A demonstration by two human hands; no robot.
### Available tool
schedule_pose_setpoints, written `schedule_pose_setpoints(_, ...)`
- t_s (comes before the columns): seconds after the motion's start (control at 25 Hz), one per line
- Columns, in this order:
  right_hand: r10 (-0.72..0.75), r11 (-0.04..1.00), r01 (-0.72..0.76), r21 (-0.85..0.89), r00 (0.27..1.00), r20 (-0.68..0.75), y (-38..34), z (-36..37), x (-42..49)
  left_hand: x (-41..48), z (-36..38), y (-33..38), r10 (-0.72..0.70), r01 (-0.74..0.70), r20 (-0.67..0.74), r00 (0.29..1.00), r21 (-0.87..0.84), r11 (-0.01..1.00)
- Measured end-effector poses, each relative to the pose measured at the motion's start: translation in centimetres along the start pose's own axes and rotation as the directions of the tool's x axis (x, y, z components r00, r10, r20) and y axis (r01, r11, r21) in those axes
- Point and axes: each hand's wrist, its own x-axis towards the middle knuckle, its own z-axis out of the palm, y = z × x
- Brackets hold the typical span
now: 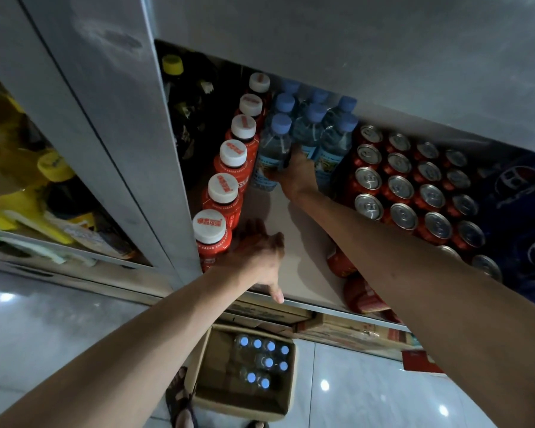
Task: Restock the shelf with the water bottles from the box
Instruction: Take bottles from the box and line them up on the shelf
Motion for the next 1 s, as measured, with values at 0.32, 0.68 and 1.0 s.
schedule_pose_setpoints(0.32, 0.076, 0.996, -0.071, -0.048, 0.990, 0.117, 0.4, -0.5, -0.3, 0.7, -0.4, 0.3, -0.088, 0.081, 0.108, 0.990, 0.076, 0.994)
schedule_pose_setpoints(0.68, 0.082, 0.987, -0.103, 0.124, 0.984, 0.160, 2.2, -10.2, -20.8, -0.7, -0.2, 0.7, -0.101, 0.104, 0.043, 0.994, -0.065, 0.992)
schedule_pose_setpoints(1.0, 0.649, 0.724, -0.686, 0.077, 0.714, 0.262, 15.8, 0.1, -35.3, -4.7, 8.4, 3.6, 0.648, -0.705, -0.434, 0.626, 0.040, 0.708)
